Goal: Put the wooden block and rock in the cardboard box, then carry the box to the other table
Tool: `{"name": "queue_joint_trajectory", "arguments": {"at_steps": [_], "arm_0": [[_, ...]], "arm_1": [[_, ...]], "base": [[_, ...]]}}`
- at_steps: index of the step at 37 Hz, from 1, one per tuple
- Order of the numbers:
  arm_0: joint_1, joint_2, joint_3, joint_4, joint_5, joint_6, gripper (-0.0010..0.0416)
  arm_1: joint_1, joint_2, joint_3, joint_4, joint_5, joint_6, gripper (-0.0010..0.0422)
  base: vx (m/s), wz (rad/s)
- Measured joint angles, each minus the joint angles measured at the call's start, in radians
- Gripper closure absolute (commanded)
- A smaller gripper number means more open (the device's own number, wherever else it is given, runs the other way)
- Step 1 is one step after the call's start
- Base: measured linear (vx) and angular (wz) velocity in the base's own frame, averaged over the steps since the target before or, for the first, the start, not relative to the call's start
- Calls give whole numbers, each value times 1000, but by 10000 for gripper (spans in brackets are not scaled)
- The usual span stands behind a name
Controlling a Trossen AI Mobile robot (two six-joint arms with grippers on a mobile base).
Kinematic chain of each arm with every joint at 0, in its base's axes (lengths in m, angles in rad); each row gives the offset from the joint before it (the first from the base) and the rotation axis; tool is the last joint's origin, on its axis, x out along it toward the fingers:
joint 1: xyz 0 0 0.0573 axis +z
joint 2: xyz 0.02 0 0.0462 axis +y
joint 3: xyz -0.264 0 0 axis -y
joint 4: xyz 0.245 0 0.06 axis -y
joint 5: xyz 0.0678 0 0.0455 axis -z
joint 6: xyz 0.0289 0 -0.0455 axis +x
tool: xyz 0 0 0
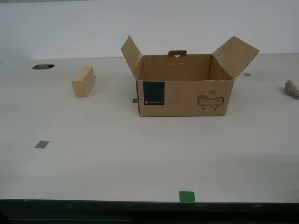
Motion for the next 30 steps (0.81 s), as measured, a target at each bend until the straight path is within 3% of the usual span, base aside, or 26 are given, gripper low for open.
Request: {"name": "queue_joint_trajectory", "arguments": {"at_steps": [20, 22, 27, 30], "arm_0": [[-1, 53, 209, -296, 24, 14, 406], [-1, 70, 230, -309, 55, 20, 406], [-2, 113, 275, -347, 203, 22, 406], [-18, 138, 304, -380, 214, 22, 406]], "arm_1": [[-106, 146, 116, -55, 3, 0, 412], [-107, 149, 124, -56, 3, 0, 412], [-107, 147, 139, -65, 3, 0, 412], [-107, 146, 146, -82, 3, 0, 412]], "base": [[0, 0], [0, 0], [0, 0], [0, 0]]}}
